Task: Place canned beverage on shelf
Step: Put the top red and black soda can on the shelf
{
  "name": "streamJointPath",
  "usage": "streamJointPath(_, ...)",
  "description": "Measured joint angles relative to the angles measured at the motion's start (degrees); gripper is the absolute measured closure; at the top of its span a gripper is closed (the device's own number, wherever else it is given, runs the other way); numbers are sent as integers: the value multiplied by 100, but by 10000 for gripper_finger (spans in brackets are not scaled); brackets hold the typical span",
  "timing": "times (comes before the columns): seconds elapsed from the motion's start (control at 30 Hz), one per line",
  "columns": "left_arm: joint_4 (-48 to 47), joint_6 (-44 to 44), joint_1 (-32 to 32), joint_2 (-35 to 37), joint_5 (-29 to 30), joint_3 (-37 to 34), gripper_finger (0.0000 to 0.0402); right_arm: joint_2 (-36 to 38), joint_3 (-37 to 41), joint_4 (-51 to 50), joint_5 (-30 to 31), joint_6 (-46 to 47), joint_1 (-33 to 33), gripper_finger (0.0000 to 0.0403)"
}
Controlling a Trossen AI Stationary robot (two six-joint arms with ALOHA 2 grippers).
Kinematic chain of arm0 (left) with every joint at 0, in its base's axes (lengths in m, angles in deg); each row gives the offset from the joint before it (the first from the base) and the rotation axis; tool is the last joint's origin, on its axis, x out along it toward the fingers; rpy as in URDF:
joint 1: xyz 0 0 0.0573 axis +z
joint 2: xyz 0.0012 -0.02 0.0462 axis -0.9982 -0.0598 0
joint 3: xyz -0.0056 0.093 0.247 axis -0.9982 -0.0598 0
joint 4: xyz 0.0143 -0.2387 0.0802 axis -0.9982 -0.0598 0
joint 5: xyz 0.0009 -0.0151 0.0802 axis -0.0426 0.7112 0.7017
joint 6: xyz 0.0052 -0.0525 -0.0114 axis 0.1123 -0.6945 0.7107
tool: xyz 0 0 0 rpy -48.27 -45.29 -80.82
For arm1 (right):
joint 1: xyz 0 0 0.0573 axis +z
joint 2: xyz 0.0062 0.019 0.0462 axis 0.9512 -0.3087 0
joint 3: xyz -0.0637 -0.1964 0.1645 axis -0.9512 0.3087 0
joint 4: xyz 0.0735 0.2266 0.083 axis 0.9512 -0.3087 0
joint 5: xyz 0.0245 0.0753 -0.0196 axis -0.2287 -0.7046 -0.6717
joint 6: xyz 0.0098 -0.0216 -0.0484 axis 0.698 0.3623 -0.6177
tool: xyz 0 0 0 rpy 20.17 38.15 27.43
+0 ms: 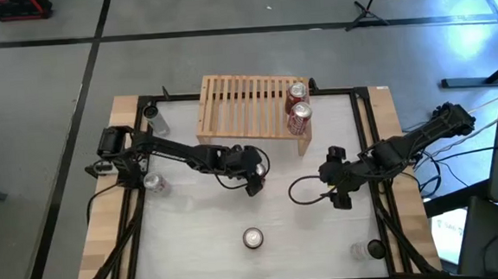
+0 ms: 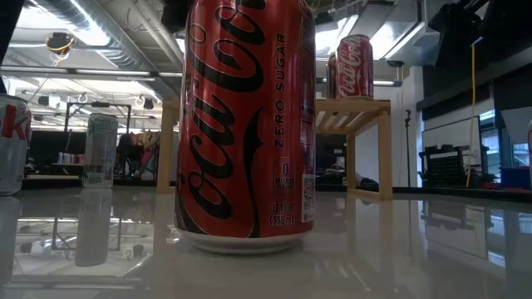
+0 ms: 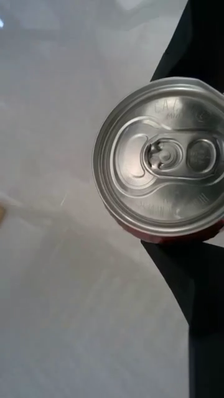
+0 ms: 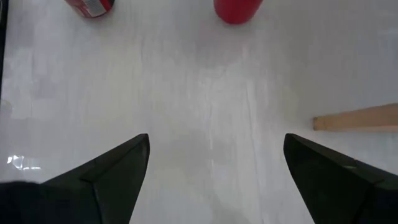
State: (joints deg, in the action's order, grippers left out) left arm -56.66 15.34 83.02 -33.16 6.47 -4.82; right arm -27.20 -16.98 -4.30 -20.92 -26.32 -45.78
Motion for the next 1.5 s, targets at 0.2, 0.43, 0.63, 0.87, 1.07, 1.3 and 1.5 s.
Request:
streamJointPath(0.2,-1215,349,-39,45,-482,1548,127,270,0,-213,-69,-2,0,45)
streamJointPath(0.43,-2769,771,243,54,-528,3441,127,868,0,-227,-8,0,-1,45)
streamJointPath(0.63,-3366,1333,987,54,-736,4180,127,1189,0,-278,354,93,-2,45)
streamJointPath(0.87,-3416,2004,1936,54,-1178,4557,127,1326,-2,-544,1099,653,-4,45)
streamJointPath(1.07,-3156,2316,2675,-145,-1818,4576,127,1351,-2,-710,1628,1071,-2,45)
streamJointPath(1.3,-2729,2509,2957,-621,-2469,4576,127,1351,-2,-885,1878,1394,-2,45)
streamJointPath(1.5,-2749,2800,2943,-931,-2603,4574,127,1350,-2,-1163,1879,1769,-2,45)
